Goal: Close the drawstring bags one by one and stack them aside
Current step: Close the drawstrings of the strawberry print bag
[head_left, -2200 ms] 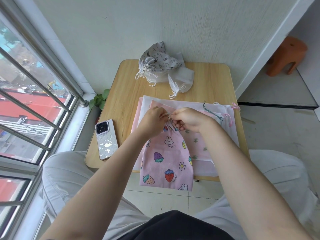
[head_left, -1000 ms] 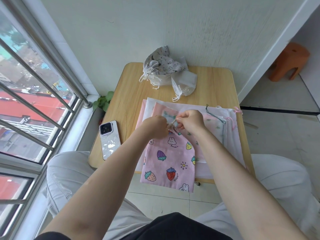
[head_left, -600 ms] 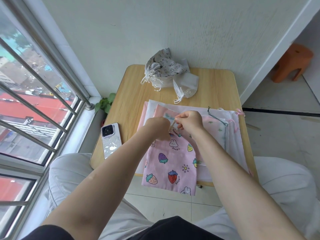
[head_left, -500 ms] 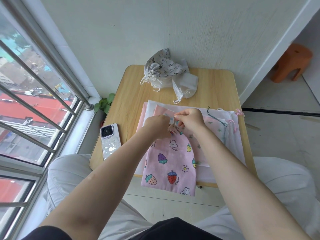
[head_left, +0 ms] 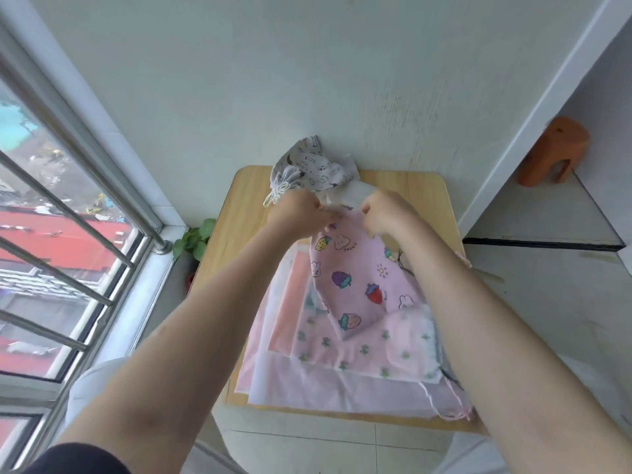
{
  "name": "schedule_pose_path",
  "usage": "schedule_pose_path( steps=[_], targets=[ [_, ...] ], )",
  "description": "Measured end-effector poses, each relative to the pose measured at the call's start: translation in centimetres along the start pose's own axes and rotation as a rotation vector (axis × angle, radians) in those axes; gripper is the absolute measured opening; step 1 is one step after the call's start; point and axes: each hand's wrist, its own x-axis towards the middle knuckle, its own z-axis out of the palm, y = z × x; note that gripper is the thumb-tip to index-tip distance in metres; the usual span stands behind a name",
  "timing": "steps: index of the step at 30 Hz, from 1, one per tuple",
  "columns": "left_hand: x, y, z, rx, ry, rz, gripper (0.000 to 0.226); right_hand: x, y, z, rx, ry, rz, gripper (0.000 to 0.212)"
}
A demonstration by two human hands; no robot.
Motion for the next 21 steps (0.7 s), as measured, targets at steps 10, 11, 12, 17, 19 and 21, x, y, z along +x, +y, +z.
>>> schedule_pose_path(
  steps=[10, 11, 12, 17, 19, 21],
  targets=[
    [5.7, -1.5, -0.9, -0.999, 0.118, -0.515, 0.022, 7.1, -5.3, -0.3, 0.117, 0.317, -0.236, 0.044],
    [5.5, -1.6, -0.6, -0.964, 0.097, -0.519, 0.022, 7.5, -4.8, 0.6, 0.119, 0.284, -0.230, 0.038],
    [5.2, -1.6, -0.3, -0.919, 0.081, -0.515, 0.021, 7.6, -4.3, 1.3, 0.128, 0.260, -0.218, 0.030],
    [2.8, -1.2, 2.1, -0.490, 0.029, -0.256, 0.021, 5.6, -1.8, 2.7, 0.153, 0.172, -0.186, 0.023],
    [1.4, -1.3, 4.3, -0.182, -0.064, -0.103, 0.017, 4.6, -0.1, 3.9, 0.102, 0.107, -0.124, 0.023],
    [-0.1, -1.6, 6.9, -0.001, -0.125, 0.007, 0.016, 3.2, 1.8, 5.4, 0.019, -0.011, -0.057, 0.018]
  ],
)
